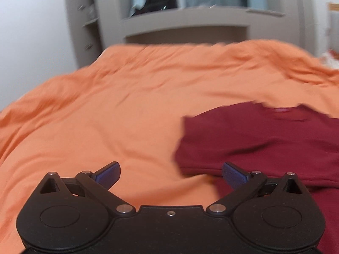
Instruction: Fold small clothes
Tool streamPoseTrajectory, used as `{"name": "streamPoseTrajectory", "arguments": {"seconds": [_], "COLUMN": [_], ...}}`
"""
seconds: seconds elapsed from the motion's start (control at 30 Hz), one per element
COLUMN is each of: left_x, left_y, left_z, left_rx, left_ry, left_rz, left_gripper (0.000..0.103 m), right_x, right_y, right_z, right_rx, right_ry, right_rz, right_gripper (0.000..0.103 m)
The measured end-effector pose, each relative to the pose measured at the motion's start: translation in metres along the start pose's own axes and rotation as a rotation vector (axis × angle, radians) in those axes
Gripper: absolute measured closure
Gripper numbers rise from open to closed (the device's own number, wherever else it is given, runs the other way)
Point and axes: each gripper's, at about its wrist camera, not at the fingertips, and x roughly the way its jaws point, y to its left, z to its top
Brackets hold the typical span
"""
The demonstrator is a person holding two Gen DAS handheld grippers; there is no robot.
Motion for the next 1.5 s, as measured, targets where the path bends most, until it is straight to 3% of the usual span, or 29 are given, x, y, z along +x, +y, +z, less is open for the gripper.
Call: {"name": "streamPoseTrajectory", "arguments": {"seconds": [0.27,0.57,0.83,1.0,1.2,1.43,1.5], "left_x": [-0.089,-0.153,-0.182,-0.192,-0.192,-0.182,-0.18], "left_y": [-0.034,-0.031,-0.037,-0.042,-0.054,-0.062,-0.065], "left_z": [-0.04,-0.093,-0.131,-0.147,-0.155,-0.151,-0.15], "left_rx": [0.137,0.057,0.062,0.108,0.177,0.194,0.201], "left_ry": [-0.132,-0.14,-0.097,-0.057,-0.012,0.002,-0.007], "left_rz": [-0.188,-0.292,-0.332,-0.314,-0.231,-0.15,-0.12], "left_gripper": [0.001,0.001,0.001,0.001,0.001,0.0,0.001], "right_x": [-0.065,-0.145,-0.192,-0.2,-0.184,-0.177,-0.176], "right_y": [0.027,0.044,0.077,0.096,0.118,0.126,0.126], "right_z": [-0.026,-0.081,-0.13,-0.142,-0.157,-0.157,-0.157], "right_rx": [-0.167,-0.143,-0.272,-0.364,-0.516,-0.549,-0.557], "right_ry": [-0.08,-0.168,-0.193,-0.179,-0.149,-0.213,-0.225], "right_rz": [0.019,-0.006,-0.141,-0.229,-0.389,-0.408,-0.395], "right_gripper": [0.0,0.0,0.0,0.0,0.0,0.0,0.007]}}
